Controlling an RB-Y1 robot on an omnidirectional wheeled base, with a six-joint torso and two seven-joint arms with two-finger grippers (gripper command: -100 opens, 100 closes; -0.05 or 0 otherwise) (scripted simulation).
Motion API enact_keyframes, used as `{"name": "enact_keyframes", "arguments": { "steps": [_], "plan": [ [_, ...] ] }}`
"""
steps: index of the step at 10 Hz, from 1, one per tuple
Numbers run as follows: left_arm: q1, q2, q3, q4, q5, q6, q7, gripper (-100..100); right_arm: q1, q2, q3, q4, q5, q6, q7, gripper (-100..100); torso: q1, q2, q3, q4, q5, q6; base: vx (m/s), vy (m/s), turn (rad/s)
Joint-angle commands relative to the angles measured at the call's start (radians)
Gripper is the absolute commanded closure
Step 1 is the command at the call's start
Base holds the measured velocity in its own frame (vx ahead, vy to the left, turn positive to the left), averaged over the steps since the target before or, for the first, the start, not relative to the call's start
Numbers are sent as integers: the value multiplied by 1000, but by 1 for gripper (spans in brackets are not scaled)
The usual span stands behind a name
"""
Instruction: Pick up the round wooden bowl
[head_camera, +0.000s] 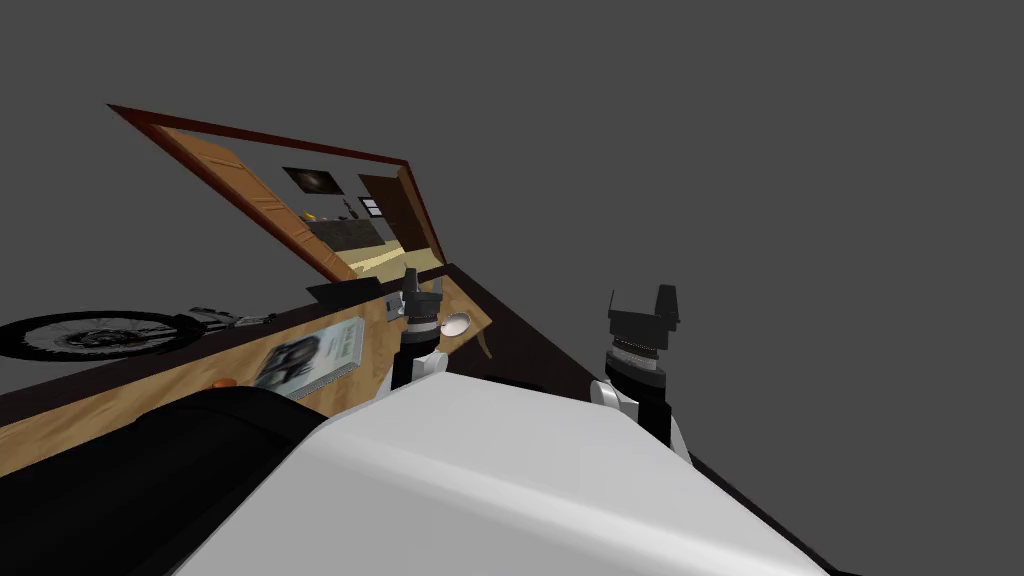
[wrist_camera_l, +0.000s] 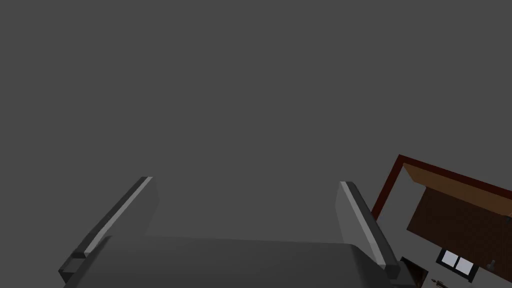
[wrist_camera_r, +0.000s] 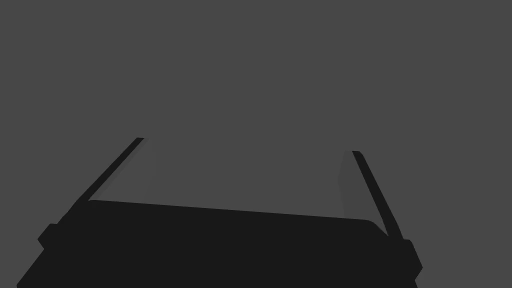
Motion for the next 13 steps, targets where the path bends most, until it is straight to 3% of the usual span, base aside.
{"name": "enact_keyframes", "arguments": {
  "steps": [1,5,13],
  "plan": [
    [-10,42,-1,12,5,35,14,-100,0,0,0,0,0,0,0,0,0,0,0,0,0,0,17,-19,77],
    [-45,108,-10,52,20,143,59,-100,0,0,0,0,0,0,0,0,-4,-3,-2,-1,-1,0,35,-61,88],
    [-93,158,-29,110,40,333,126,-100,0,0,0,0,0,0,0,0,-4,-2,-1,0,-1,0,24,-58,77]
  ]
}}
